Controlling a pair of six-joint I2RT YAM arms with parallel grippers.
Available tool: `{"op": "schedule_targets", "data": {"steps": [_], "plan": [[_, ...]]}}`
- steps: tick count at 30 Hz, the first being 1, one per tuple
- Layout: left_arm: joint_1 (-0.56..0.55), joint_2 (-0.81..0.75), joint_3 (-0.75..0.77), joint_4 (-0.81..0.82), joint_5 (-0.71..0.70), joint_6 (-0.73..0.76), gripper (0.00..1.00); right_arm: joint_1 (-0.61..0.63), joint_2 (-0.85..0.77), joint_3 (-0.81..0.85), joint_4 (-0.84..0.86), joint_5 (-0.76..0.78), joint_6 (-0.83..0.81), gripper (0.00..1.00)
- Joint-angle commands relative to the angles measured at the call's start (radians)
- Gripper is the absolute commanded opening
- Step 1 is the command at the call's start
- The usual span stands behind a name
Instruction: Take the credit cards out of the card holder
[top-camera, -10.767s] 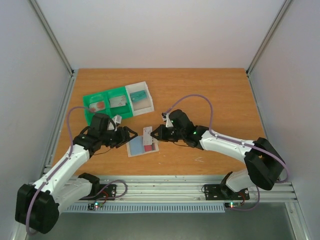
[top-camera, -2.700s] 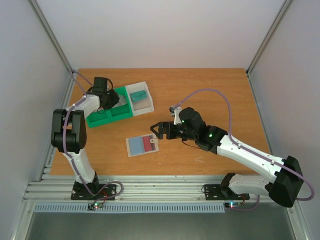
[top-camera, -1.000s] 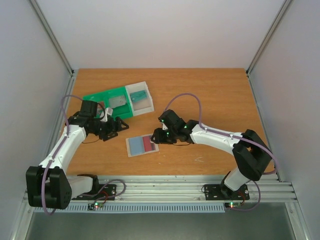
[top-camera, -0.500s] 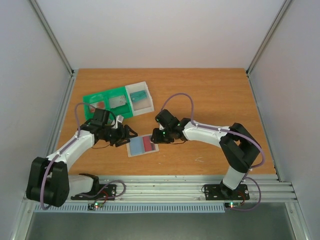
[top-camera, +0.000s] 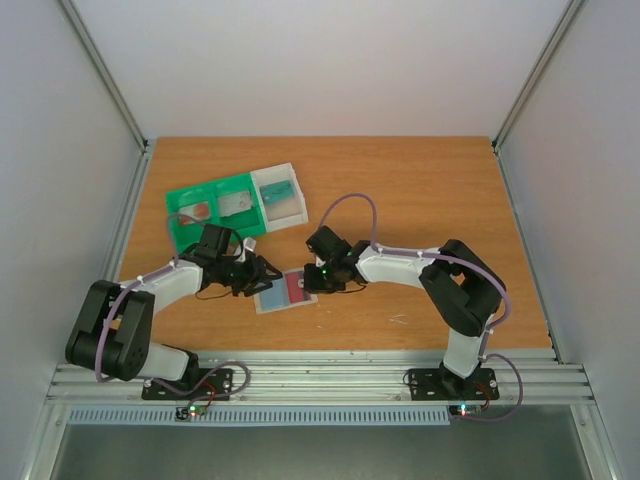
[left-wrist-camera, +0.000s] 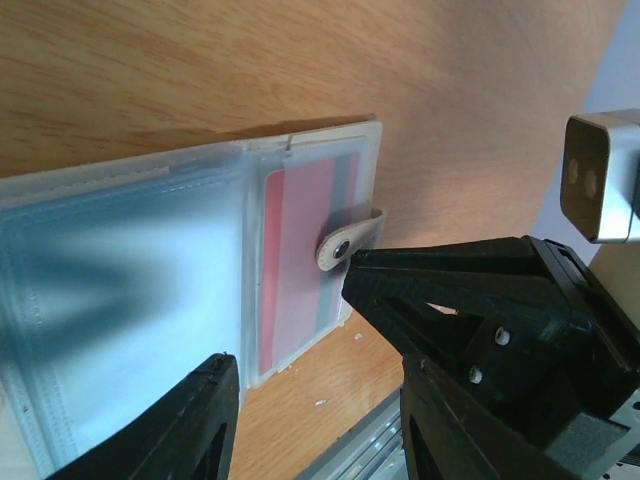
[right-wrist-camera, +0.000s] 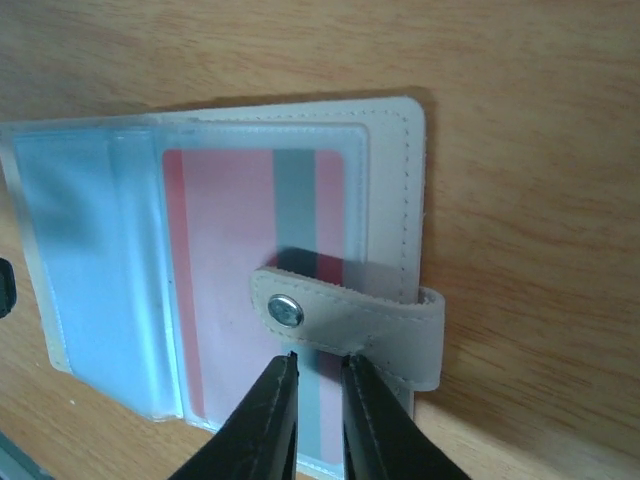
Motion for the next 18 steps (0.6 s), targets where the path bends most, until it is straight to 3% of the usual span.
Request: {"op": "schedule_targets", "data": {"steps": [1,18], "plan": [[-0.01,0.012,-0.02,0.082,-0.02,-0.005,0.45,0.012,-0.002,-0.031,0.03,0.004,0.02,0.14],[-0.037,0.096,-0.085,0.283,-0.019,-0.097,0.39,0.052,-0.044,-0.032,-0.006,0.079,0.009,0.2]]}}
